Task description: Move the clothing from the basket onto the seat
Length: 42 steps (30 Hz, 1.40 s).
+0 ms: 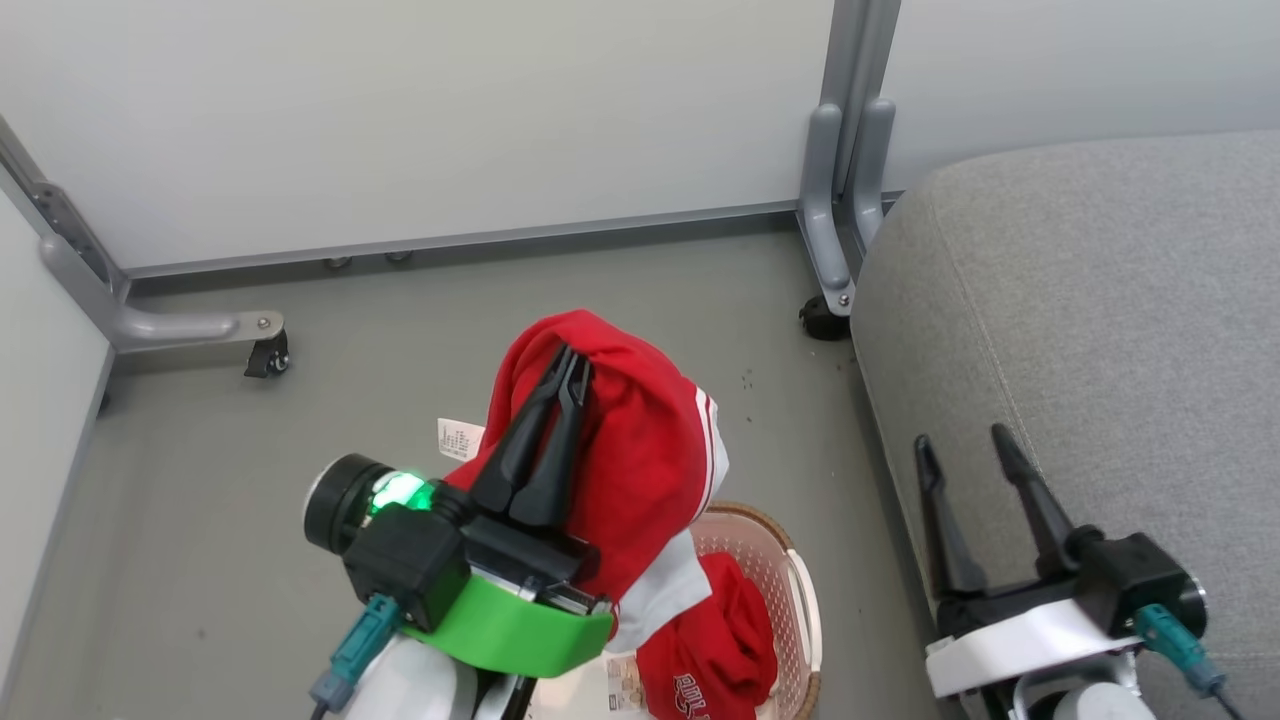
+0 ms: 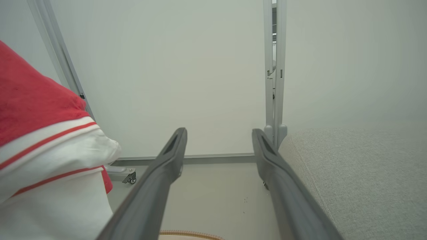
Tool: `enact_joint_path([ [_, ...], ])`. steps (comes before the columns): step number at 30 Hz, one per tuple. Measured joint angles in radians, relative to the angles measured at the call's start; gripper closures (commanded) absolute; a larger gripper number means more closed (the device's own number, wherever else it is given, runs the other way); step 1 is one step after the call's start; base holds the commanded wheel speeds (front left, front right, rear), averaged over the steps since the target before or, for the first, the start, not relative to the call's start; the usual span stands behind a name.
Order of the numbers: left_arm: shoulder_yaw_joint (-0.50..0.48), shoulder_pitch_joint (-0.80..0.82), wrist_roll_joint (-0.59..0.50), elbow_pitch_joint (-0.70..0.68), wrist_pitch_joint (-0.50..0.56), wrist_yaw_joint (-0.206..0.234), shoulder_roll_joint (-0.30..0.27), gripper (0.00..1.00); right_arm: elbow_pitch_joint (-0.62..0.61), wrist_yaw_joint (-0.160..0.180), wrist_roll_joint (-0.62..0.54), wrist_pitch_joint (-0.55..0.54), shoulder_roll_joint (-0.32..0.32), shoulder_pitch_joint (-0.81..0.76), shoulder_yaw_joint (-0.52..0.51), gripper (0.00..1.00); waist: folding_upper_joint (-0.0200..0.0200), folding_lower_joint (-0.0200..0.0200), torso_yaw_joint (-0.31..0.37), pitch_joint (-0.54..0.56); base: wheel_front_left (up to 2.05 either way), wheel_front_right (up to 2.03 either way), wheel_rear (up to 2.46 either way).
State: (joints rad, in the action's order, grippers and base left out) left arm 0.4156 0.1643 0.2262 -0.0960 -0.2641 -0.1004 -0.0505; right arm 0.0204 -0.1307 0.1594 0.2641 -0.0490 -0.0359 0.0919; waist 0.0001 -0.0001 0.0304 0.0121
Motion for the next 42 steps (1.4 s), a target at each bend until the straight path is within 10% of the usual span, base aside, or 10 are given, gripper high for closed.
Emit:
enact_joint_path([
  [24,0.131,0.102,-0.031,0.170,0.000,0.005,0.001,1.00,-0.087,0.000,0.201,0.000,-0.034,0.104,0.394,0.00,0.0000,0.0000,-0.001,0.018,0.00,0.00,0.00],
  [38,0.230,0.146,0.004,0.197,0.000,0.005,0.001,1.00,0.056,0.000,0.193,0.000,-0.065,0.100,0.416,0.00,0.0000,0.0001,-0.024,0.015,0.00,0.00,0.00],
  [40,0.235,0.148,0.005,0.197,0.000,0.005,0.001,1.00,0.066,0.000,0.176,0.000,-0.065,0.101,0.415,1.00,0.0000,0.0000,-0.027,0.015,0.00,0.00,0.00],
  [42,0.238,0.151,0.004,0.199,0.000,0.005,0.001,1.00,0.070,0.000,0.173,0.000,-0.065,0.101,0.414,1.00,0.0000,0.0001,-0.028,0.015,0.00,0.00,0.00],
])
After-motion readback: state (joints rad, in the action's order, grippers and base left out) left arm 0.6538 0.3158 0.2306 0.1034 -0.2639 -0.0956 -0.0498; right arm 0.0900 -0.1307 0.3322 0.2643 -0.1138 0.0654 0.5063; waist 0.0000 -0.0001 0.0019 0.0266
